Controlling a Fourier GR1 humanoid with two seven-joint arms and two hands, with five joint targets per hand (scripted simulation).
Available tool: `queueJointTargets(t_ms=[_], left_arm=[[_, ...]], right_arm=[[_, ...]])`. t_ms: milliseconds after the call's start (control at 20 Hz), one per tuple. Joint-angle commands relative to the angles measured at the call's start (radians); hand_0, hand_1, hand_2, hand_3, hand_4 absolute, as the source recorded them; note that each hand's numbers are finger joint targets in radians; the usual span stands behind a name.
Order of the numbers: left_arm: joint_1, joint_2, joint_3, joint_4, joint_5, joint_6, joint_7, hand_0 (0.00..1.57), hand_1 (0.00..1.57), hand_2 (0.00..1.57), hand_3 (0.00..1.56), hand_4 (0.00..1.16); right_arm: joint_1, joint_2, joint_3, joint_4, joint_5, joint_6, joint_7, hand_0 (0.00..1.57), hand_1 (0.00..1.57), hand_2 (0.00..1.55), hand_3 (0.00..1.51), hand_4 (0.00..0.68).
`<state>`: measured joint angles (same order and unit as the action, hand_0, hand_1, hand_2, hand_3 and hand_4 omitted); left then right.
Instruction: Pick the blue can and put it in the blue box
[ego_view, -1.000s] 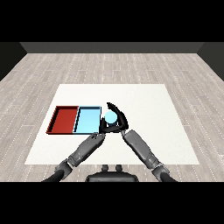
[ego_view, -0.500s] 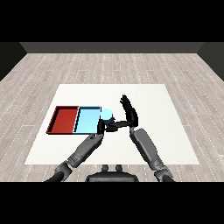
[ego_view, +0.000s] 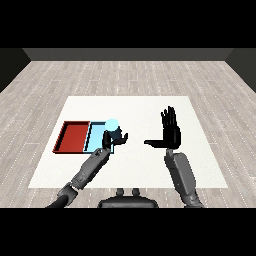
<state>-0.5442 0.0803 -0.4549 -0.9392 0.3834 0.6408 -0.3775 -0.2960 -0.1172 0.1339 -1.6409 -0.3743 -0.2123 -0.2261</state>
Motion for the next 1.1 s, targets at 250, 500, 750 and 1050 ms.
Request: queueJointTargets(t_ms=[250, 500, 750, 1050], left_arm=[[-0.069, 0.137, 0.114, 0.090, -0.044, -0.057, 0.115, 1.57, 1.57, 1.57, 1.48, 1.13], [-0.216, 0.187, 0.200, 0.391, -0.039, -0.142, 0.134, 1.57, 1.57, 1.57, 1.51, 1.10], [-0.290, 0.160, 0.210, 0.597, -0.067, -0.131, 0.228, 1.57, 1.57, 1.57, 1.46, 1.02], [-0.292, 0.103, 0.187, 0.813, -0.130, -0.084, 0.237, 1.51, 1.51, 1.40, 1.18, 0.90]], right_arm=[[0.143, -0.069, -0.141, -0.043, -0.086, 0.106, -0.040, 0.00, 0.00, 0.00, 0.00, 0.000], [0.082, -0.062, -0.169, 0.014, -0.072, 0.062, -0.021, 0.00, 0.00, 0.00, 0.00, 0.000], [0.019, -0.052, -0.176, 0.113, -0.065, 0.079, -0.045, 0.00, 0.00, 0.00, 0.00, 0.000], [0.022, -0.040, -0.162, 0.118, -0.044, 0.063, -0.039, 0.00, 0.00, 0.00, 0.00, 0.000]])
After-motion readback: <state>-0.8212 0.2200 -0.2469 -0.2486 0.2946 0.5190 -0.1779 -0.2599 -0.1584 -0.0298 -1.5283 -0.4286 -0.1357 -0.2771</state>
